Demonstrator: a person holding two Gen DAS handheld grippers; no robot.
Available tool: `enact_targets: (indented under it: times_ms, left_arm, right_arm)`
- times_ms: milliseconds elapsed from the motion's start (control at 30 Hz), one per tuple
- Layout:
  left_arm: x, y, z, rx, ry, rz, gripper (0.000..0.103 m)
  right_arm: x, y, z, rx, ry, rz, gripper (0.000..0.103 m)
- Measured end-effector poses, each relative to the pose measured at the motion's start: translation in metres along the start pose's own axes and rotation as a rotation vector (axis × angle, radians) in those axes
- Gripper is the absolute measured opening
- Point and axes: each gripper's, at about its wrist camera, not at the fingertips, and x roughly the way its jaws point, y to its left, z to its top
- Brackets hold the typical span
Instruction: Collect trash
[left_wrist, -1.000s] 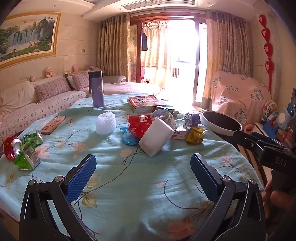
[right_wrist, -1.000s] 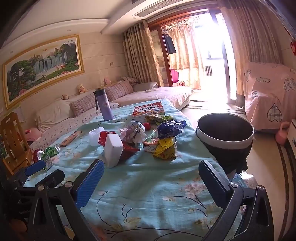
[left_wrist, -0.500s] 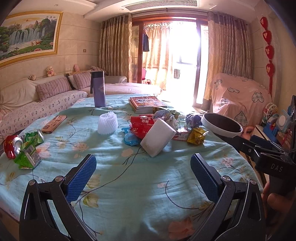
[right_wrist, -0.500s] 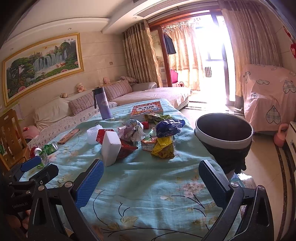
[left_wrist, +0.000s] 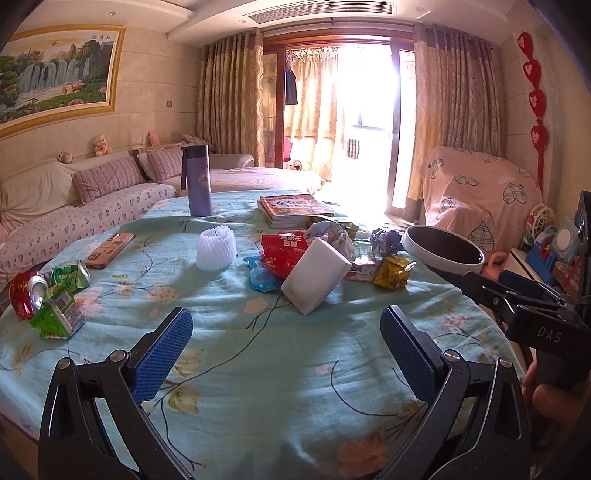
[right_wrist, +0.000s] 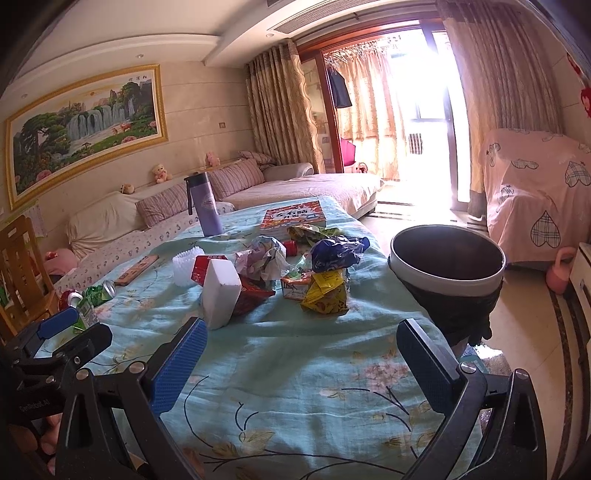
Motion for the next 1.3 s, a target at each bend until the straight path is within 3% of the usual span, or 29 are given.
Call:
enact_targets:
  times_ms: [900, 1300]
  left_arm:
    - [0.000, -0.003, -0.003, 0.015, 0.000, 0.004, 0.103]
    - [0.041, -0.007, 0.006, 0.067, 0.062, 0.000, 0.103]
  right_arm:
    - [0.001, -0.001, 0.001, 0.004, 0.006, 0.001, 0.103]
    - [0.028, -0.012, 0.016, -0.010, 0.050, 0.009, 0.103]
